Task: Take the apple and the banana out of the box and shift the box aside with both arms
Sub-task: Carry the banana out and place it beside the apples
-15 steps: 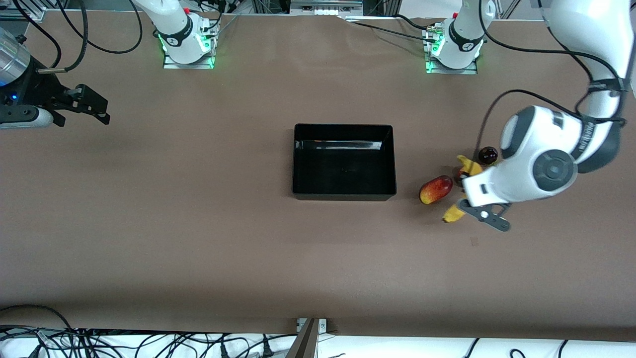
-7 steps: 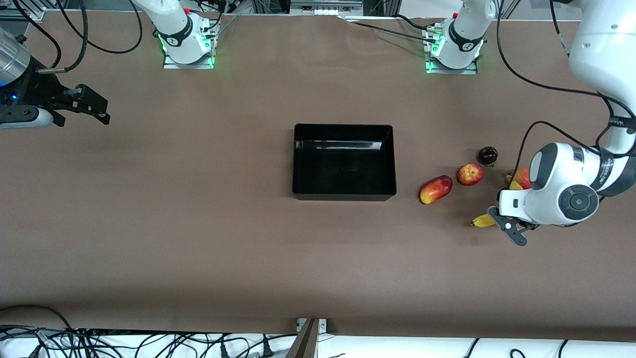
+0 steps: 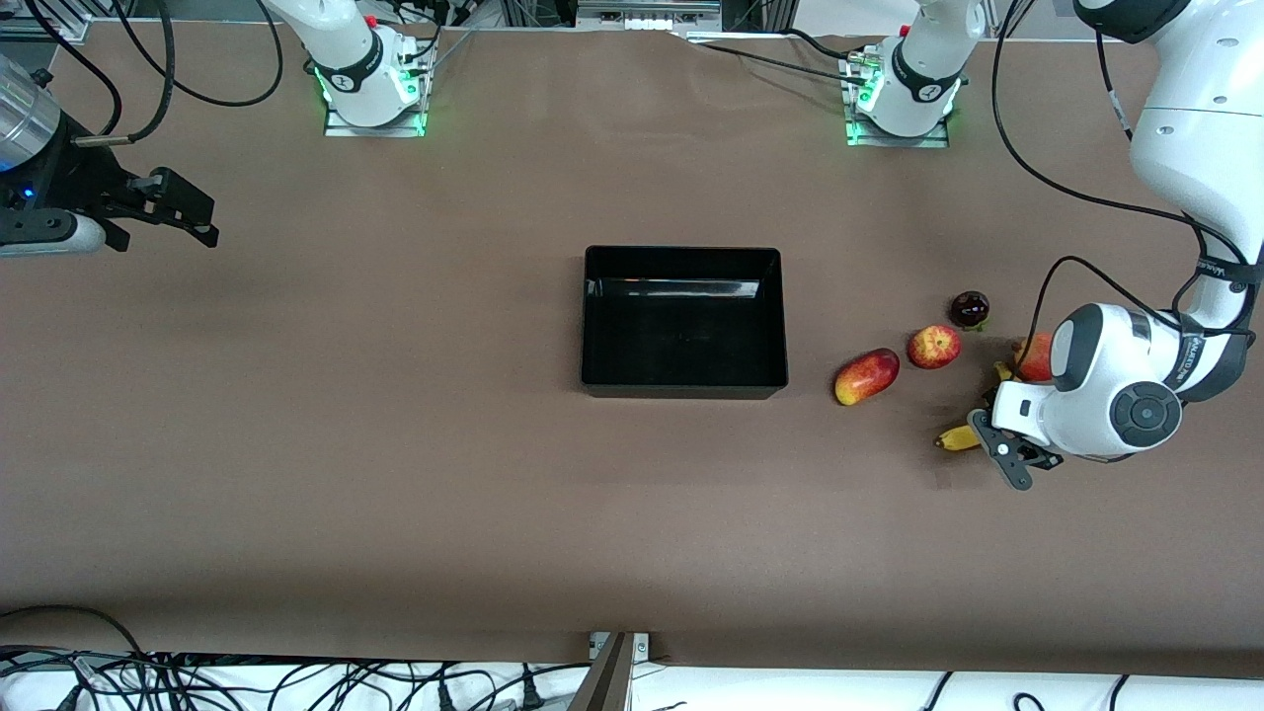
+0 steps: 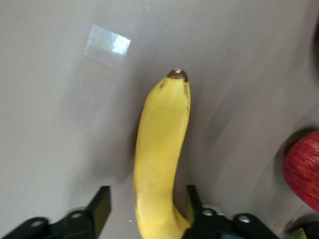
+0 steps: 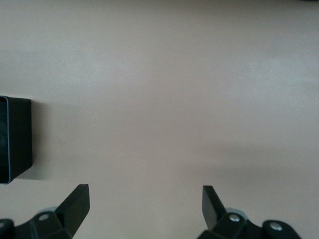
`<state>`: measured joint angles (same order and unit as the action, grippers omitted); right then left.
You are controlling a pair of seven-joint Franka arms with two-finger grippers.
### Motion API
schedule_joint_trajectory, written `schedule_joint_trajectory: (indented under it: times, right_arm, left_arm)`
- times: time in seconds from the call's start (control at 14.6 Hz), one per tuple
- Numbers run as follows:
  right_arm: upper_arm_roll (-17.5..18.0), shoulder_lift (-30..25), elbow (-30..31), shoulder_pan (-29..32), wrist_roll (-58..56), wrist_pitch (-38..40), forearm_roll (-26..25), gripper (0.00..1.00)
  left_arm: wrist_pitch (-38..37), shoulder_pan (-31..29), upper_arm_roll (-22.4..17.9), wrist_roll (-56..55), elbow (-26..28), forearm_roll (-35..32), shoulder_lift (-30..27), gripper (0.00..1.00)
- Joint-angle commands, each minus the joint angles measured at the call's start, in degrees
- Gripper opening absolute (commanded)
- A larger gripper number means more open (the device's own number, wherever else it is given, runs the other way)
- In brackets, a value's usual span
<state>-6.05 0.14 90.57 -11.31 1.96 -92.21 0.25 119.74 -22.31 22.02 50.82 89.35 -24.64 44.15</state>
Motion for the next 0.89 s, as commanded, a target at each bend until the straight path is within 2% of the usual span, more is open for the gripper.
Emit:
schedule_joint_trajectory:
  times: [0.0,0.21,0.34,0.55,0.69,0.82]
  right_arm:
    - [0.34,0.22,-0.93,0.5,-0.47,0.81,-0.6,1.0]
    - [0.34,0.22,-0.93,0.5,-0.47,0.81,-0.6,1.0]
    - [0.34,0.22,-0.93,0.5,-0.47,0.81,-0.6,1.0]
    - [0.34,0.22,-0.93,0.5,-0.47,0.72,-0.6,1.0]
    - [0.34,0.22,-1.01,0.5,-0.47,0.63,-0.69,1.0]
    - [0.43,0.22,-1.1,0.41,-0.47,0.37,-0.78,1.0]
  left_arm:
    - [-2.31,0.07,1.44,0.95,-1.46,-0.68,-2.64,1.0]
    - [-13.79,0.16,7.23,-1.76,-3.21,0.46,-9.49,1.0]
    - [-23.89,0.42,8.74,-5.62,-6.89,3.0,-13.19,1.0]
    - [-36.47,0.17,9.45,-13.87,-12.43,7.84,-16.89,1.0]
    - [-40.88,-0.19,9.27,-20.99,-14.37,12.31,-19.87,1.0]
    - [-47.11,0.42,9.27,-28.98,-17.09,12.95,-20.86,1.0]
